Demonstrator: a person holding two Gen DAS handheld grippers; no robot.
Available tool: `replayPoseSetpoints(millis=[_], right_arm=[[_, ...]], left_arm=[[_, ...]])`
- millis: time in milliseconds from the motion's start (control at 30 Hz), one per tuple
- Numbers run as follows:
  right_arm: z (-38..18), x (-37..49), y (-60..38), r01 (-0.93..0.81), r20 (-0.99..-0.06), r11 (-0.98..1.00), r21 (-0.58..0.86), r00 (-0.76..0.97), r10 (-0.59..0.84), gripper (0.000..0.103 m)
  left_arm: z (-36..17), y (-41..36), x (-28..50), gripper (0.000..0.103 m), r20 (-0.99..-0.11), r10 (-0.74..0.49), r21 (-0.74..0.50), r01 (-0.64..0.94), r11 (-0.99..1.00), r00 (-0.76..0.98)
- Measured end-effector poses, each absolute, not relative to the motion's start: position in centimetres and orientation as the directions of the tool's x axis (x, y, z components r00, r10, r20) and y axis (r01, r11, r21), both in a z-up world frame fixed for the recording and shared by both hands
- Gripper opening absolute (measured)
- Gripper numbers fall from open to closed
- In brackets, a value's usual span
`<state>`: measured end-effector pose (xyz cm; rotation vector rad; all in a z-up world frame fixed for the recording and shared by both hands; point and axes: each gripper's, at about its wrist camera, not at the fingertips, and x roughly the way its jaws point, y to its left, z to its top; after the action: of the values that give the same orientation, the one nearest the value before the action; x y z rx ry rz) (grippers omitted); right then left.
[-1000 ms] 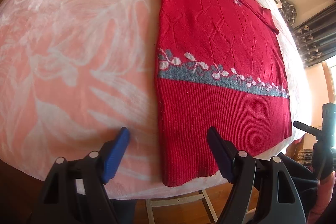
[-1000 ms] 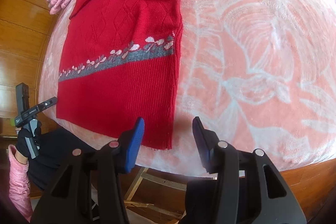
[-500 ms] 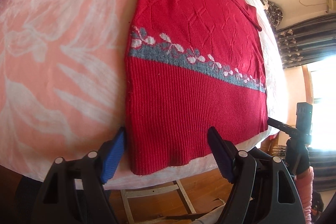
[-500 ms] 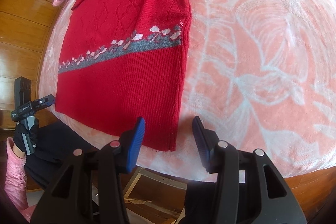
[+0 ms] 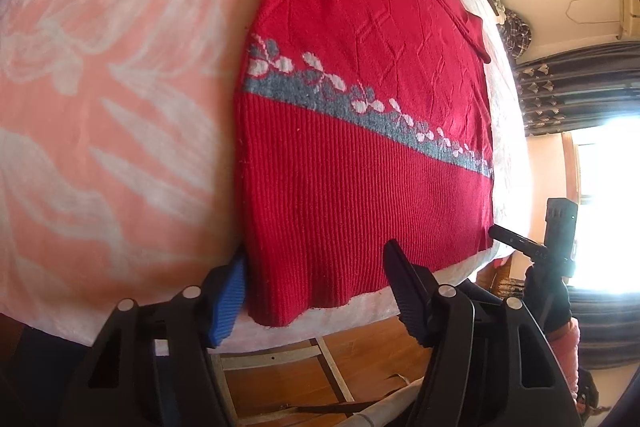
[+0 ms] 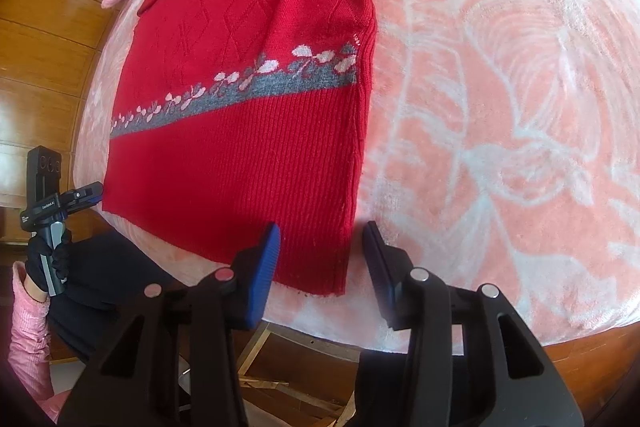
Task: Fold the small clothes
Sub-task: 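Move both tools down to the ribbed hem and close on it, then lift the ribbed hem with both tools, fold it toward the collar, release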
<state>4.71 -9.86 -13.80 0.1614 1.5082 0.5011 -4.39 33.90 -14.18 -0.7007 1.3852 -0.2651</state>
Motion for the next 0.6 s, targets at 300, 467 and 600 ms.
replayPoseSetpoints(millis=[300, 467, 600], right_arm=[[-13.6, 4.4, -9.9, -0.229, -0.889, 0.862, 0.452, -0.039, 0.456, 0.005], [-11.5, 4.7, -10.3, -0.23, -0.851, 0.828, 0.512, -0.004, 0.525, 0.004], [-9.3, 5.7, -11.4, -0.211, -0.805, 0.796, 0.568, 0.057, 0.59, 0.004]], left_arm=[[-15.2, 35.2, -4.7, 0.008, -0.8, -0.568, -0.601, -0.272, 0.752, 0.195], [-14.4, 35.1, -4.6, 0.007, -0.75, -0.62, -0.662, -0.259, 0.704, 0.23], [-12.5, 35.1, -3.9, 0.006, -0.709, -0.644, -0.703, -0.218, 0.677, 0.288]])
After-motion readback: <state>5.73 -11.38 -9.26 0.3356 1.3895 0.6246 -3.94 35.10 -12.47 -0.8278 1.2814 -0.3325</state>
